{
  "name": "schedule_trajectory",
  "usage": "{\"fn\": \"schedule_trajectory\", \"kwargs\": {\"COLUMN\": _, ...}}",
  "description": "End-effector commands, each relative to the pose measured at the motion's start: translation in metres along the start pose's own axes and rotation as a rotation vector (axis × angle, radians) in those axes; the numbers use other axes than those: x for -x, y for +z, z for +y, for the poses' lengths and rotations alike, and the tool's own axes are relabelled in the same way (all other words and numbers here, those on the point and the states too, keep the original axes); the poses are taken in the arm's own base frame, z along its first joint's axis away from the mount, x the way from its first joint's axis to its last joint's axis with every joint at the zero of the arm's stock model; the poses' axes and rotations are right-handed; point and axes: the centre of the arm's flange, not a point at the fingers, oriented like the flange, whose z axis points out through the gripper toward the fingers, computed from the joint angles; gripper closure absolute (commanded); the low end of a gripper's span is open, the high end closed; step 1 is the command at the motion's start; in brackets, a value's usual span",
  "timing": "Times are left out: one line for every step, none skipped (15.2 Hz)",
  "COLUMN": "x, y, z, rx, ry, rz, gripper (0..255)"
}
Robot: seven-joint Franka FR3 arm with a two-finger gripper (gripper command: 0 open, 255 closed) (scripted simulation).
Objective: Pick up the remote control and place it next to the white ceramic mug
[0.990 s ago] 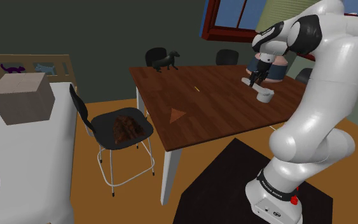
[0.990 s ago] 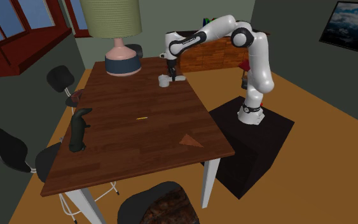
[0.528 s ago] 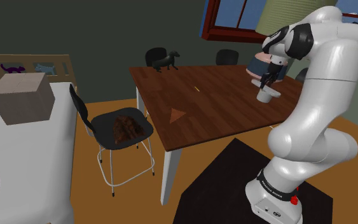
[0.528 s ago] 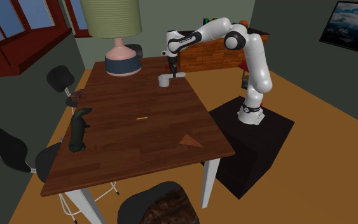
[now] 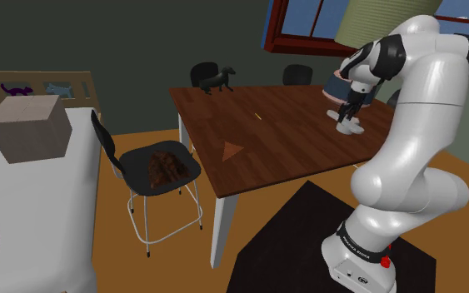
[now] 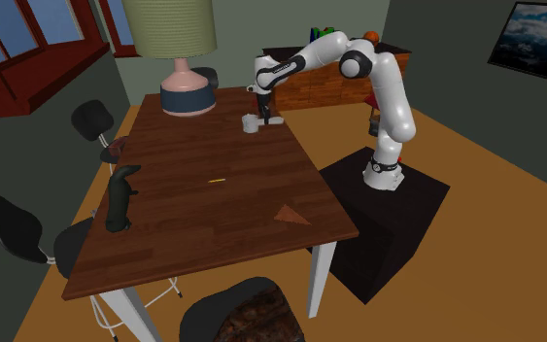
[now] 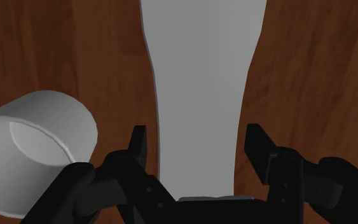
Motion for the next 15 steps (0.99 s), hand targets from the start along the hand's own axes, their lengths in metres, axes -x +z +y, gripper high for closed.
{"fn": "schedule_trajectory", "kwargs": {"x": 0.000, "y": 0.011, "z": 0.001, "rx": 0.001, "ry": 0.000, "rz": 0.001, "gripper": 255}}
{"fn": "schedule_trajectory", "kwargs": {"x": 0.000, "y": 0.016, "z": 0.001, "rx": 0.001, "ry": 0.000, "rz": 0.001, "gripper": 255}}
{"fn": "schedule_trajectory", "kwargs": {"x": 0.000, "y": 0.022, "z": 0.001, "rx": 0.001, "ry": 0.000, "rz": 0.001, "gripper": 255}}
{"fn": "schedule_trajectory", "kwargs": {"x": 0.000, "y": 0.027, "z": 0.001, "rx": 0.001, "ry": 0.000, "rz": 0.001, "gripper": 255}}
{"fn": "schedule_trajectory", "kwargs": {"x": 0.000, "y": 0.032, "z": 0.001, "rx": 0.001, "ry": 0.000, "rz": 0.001, "gripper": 255}}
{"fn": "schedule_trajectory", "kwargs": {"x": 0.000, "y": 0.037, "z": 0.002, "rx": 0.001, "ry": 0.000, "rz": 0.001, "gripper": 255}}
{"fn": "schedule_trajectory", "kwargs": {"x": 0.000, "y": 0.043, "z": 0.002, "rx": 0.001, "ry": 0.000, "rz": 0.001, "gripper": 255}}
{"fn": "schedule_trajectory", "kwargs": {"x": 0.000, "y": 0.048, "z": 0.002, "rx": 0.001, "ry": 0.000, "rz": 0.001, "gripper": 255}}
{"fn": "schedule_trajectory", "kwargs": {"x": 0.000, "y": 0.053, "z": 0.002, "rx": 0.001, "ry": 0.000, "rz": 0.001, "gripper": 255}}
{"fn": "schedule_trajectory", "kwargs": {"x": 0.000, "y": 0.059, "z": 0.002, "rx": 0.001, "ry": 0.000, "rz": 0.001, "gripper": 255}}
{"fn": "schedule_trajectory", "kwargs": {"x": 0.000, "y": 0.064, "z": 0.002, "rx": 0.001, "ry": 0.000, "rz": 0.001, "gripper": 255}}
{"fn": "schedule_trajectory", "kwargs": {"x": 0.000, "y": 0.069, "z": 0.002, "rx": 0.001, "ry": 0.000, "rz": 0.001, "gripper": 255}}
{"fn": "schedule_trajectory", "kwargs": {"x": 0.000, "y": 0.074, "z": 0.002, "rx": 0.001, "ry": 0.000, "rz": 0.001, "gripper": 255}}
{"fn": "schedule_trajectory", "kwargs": {"x": 0.000, "y": 0.080, "z": 0.002, "rx": 0.001, "ry": 0.000, "rz": 0.001, "gripper": 255}}
{"fn": "schedule_trajectory", "kwargs": {"x": 0.000, "y": 0.085, "z": 0.002, "rx": 0.001, "ry": 0.000, "rz": 0.001, "gripper": 255}}
